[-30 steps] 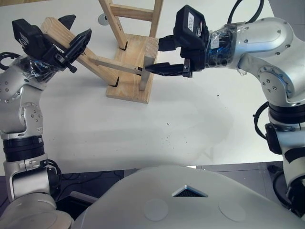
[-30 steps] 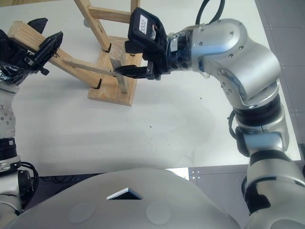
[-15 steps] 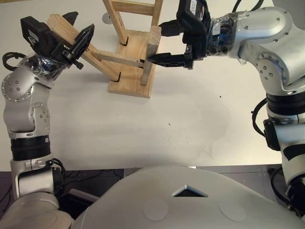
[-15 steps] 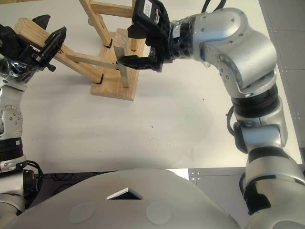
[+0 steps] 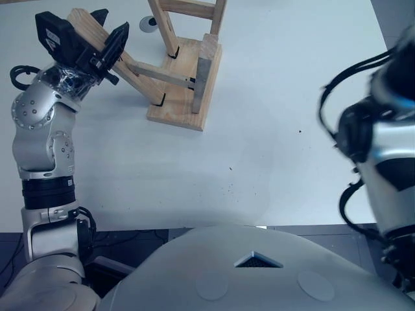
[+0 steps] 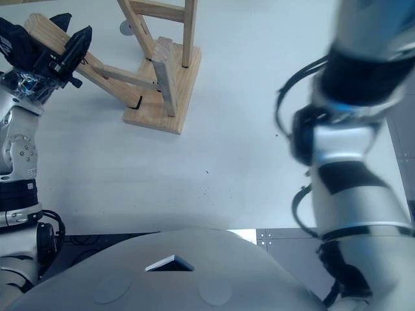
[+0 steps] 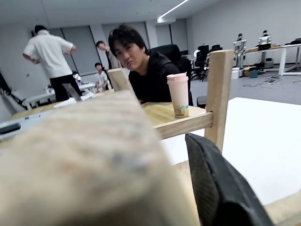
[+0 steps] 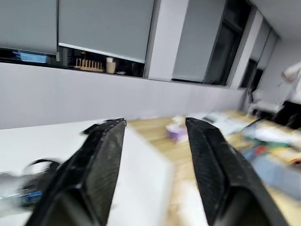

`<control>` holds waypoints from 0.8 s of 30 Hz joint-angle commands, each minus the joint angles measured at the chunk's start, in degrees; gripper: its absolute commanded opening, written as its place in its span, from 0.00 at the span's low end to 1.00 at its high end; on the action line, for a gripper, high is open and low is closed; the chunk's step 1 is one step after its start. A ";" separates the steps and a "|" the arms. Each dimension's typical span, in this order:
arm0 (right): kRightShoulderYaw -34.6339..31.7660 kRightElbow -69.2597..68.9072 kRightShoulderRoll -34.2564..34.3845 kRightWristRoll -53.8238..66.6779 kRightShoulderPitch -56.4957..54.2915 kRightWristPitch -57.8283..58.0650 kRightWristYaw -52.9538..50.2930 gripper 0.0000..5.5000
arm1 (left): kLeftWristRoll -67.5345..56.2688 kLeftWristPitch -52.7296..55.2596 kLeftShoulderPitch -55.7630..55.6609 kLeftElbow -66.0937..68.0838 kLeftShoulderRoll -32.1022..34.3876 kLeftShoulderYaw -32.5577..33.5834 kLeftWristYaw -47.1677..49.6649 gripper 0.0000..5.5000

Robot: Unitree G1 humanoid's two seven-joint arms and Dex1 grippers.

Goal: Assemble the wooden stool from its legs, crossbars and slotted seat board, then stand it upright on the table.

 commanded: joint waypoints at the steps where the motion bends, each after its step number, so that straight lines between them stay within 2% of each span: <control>1: -2.77 0.62 10.48 -1.57 7.11 5.35 -12.07 0.28 | 2.36 11.86 2.77 -0.56 -2.50 -3.68 5.23 0.31; 4: -5.16 -0.55 17.43 -1.09 9.16 7.55 -18.15 0.21 | 2.22 15.49 1.49 -1.71 -4.63 -4.10 8.69 0.29; 11: -10.44 -0.74 24.76 11.41 8.81 7.03 -20.44 0.00 | 2.77 19.38 -0.36 -1.96 -6.42 -4.81 11.48 0.25; 16: -1.62 2.87 10.71 10.88 8.12 -0.32 -3.78 0.00 | 2.86 18.88 -0.06 -2.32 -5.34 -5.12 9.46 0.24; 21: 5.90 17.55 -5.81 9.17 2.90 -1.23 25.88 0.00 | 2.46 17.75 -0.02 -2.88 -4.27 -4.37 7.24 0.24; 22: 7.55 21.31 -7.76 7.34 0.83 -2.95 30.42 0.00 | 2.54 17.74 -0.14 -2.71 -4.27 -4.42 7.10 0.24; 24: 13.34 28.47 -12.31 1.27 -3.24 -13.42 45.66 0.00 | 2.38 17.52 -0.28 -2.44 -4.15 -4.70 6.19 0.24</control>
